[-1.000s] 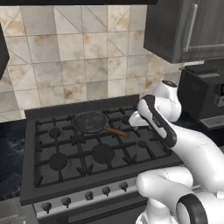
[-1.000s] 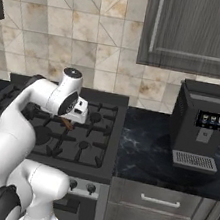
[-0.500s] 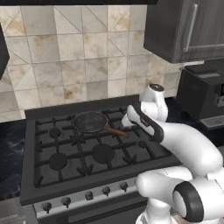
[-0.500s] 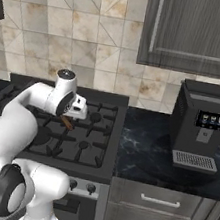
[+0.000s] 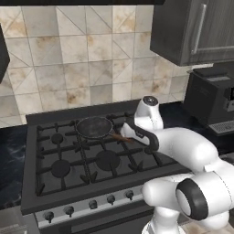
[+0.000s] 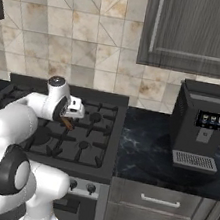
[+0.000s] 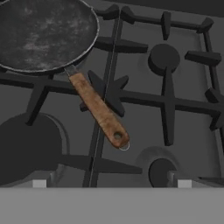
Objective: Move the pot and pan from the stove into the sink.
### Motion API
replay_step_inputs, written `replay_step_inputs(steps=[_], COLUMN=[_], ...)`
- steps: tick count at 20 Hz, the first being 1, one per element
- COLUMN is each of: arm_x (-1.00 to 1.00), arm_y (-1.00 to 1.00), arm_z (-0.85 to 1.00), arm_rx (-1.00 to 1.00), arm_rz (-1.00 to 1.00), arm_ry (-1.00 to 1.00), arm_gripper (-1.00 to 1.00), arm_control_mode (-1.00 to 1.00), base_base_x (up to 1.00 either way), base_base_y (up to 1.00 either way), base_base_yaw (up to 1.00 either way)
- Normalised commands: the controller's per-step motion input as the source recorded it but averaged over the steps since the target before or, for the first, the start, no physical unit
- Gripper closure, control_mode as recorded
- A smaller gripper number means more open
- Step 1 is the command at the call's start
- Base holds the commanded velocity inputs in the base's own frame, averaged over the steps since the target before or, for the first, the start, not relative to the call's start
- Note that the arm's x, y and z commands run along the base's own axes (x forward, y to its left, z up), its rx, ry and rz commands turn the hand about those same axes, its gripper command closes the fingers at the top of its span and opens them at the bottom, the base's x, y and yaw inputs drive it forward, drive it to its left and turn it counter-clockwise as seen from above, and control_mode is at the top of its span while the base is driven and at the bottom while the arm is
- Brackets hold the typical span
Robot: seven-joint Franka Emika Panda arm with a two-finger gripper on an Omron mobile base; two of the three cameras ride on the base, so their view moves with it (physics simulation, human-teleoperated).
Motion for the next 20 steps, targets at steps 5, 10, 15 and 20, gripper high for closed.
replay_step_inputs(steps=[5, 10, 15, 20], arm_x=[0.05, 0.02, 0.15, 0.24], arm_y=[0.09, 0.0, 0.0, 0.0], arm_z=[-0.21, -0.07, -0.17, -0.2], arm_rx=[-0.05, 0.0, 0.0, 0.0], arm_rz=[0.0, 0.0, 0.0, 0.0], arm_ry=[-0.01, 0.02, 0.0, 0.0], arm_gripper=[-1.0, -1.0, -1.0, -1.0], arm_control_mode=[-1.0, -1.0, -1.0, -1.0], base_base_x=[0.0, 0.0, 0.0, 0.0], base_base_y=[0.0, 0.0, 0.0, 0.0], base_base_yaw=[0.0, 0.0, 0.0, 0.0])
